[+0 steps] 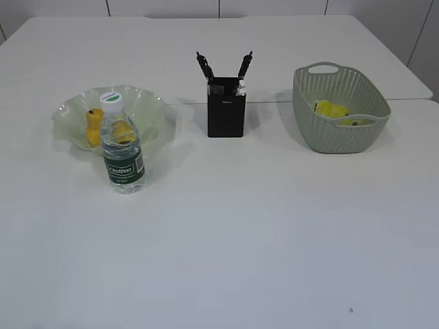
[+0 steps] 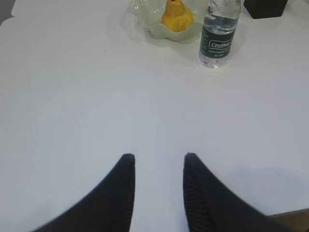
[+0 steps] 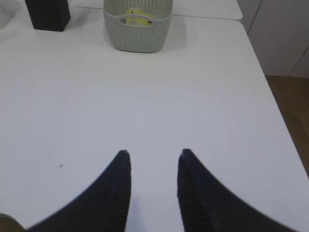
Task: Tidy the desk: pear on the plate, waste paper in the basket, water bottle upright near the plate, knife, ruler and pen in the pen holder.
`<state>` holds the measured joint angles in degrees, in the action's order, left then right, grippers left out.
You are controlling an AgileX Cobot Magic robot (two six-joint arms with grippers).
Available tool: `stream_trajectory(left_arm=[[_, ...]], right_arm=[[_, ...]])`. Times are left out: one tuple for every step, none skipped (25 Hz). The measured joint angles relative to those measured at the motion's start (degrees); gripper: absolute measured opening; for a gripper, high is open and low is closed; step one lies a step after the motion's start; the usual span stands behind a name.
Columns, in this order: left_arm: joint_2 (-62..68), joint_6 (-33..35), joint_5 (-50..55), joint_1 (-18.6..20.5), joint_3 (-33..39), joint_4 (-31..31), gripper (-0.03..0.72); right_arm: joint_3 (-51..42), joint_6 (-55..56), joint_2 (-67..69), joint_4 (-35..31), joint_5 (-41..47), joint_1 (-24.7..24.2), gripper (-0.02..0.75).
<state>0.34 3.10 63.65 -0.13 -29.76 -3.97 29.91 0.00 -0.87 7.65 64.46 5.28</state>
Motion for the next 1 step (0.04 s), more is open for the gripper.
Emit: stream_trajectory(left_arm=[[0.00, 0.00, 0.00, 0.00, 0.00, 0.00, 0.237]], right_arm=[[0.00, 0.00, 0.00, 0.00, 0.00, 0.00, 0.246]])
